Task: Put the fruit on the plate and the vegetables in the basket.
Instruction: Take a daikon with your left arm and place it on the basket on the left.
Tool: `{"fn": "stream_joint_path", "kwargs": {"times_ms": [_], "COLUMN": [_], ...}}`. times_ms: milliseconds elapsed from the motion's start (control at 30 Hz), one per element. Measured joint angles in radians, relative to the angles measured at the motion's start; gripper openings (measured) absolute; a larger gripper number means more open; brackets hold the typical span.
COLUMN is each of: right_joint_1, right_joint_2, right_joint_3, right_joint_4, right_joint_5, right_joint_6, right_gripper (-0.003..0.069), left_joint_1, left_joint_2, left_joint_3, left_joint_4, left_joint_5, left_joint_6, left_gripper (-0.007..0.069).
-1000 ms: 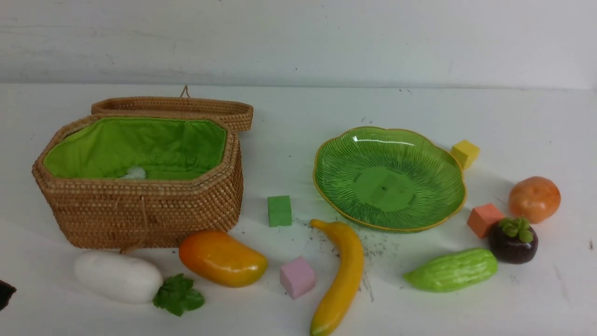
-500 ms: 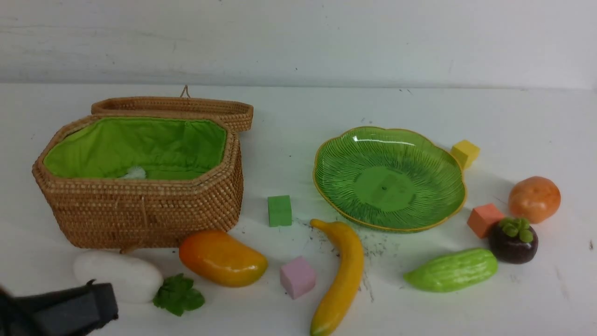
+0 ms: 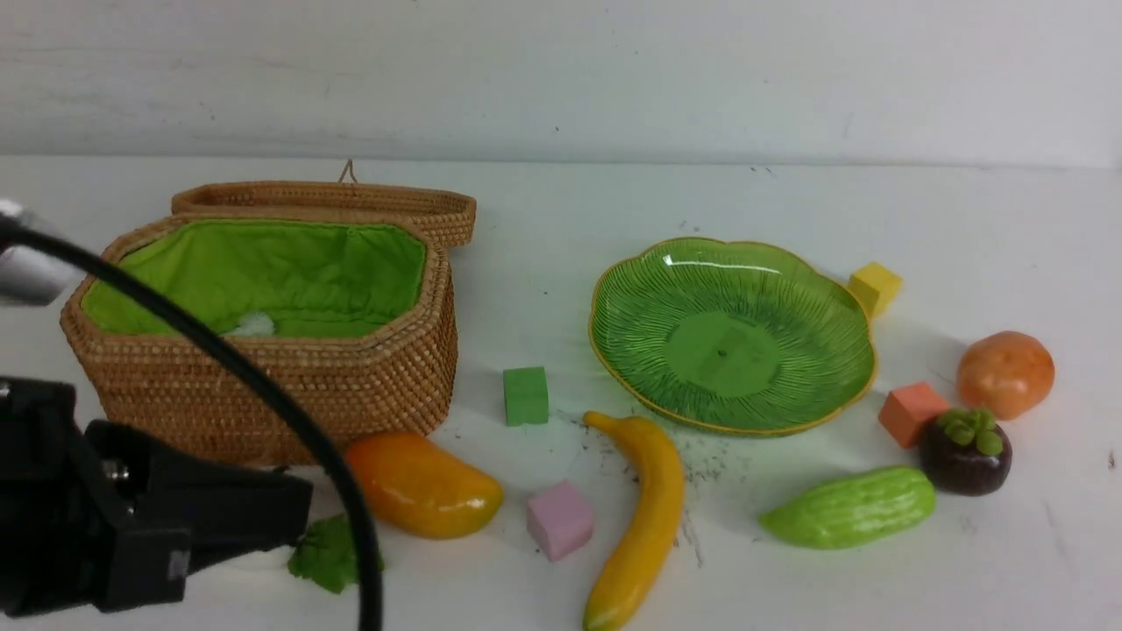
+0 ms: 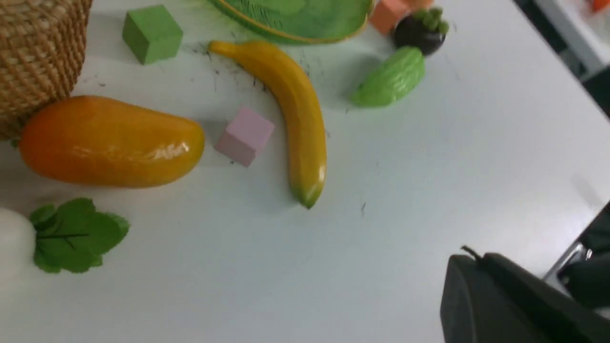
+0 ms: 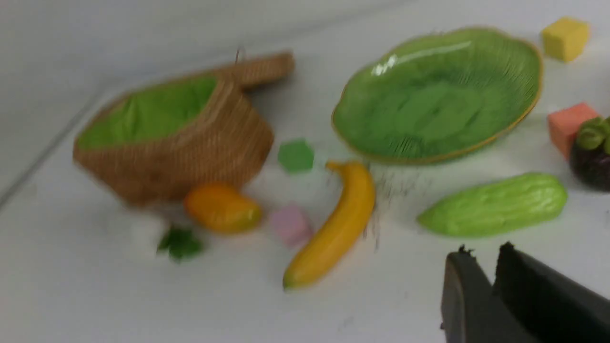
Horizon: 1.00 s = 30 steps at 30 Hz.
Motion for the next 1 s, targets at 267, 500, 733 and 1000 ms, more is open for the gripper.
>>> {"fn": "stream_joint_path", "kwargs": {"times_ms": [267,500,733,1000], "right_joint_1": [0.065,0.124,0.224,0.271], "right_joint_2": [0.204,0.208,0.208,0.208], "right_joint_3": [-0.356,-0.394,-0.395,-0.395], "right_joint_4": [0.022,0.124,0.138,0.134], "right_joint_5": [0.355,0.374,0.374,0.374], "right_joint_6": [-0.28,-0.487,-0.543,-0.544], "right_gripper": [0.0084,0.0086,0.0097,0.0108], "left_joint_1": [-0.002,-0.127,-0.145,-0.146], "left_joint_2": [0.089,0.137,0.343,0.558], "left_joint_3": [-0.119,-0.119,-0.121,-0.121], "left_joint_4": [0.204,0.418,0.649,0.73], "left_joint_5": [0.126,0.13,0.024,-0.108], "left_joint_6": [0.057,0.183,0.328,0.442], "left_gripper": [-0.0013,-0.0013,0.0053,0.0459]}}
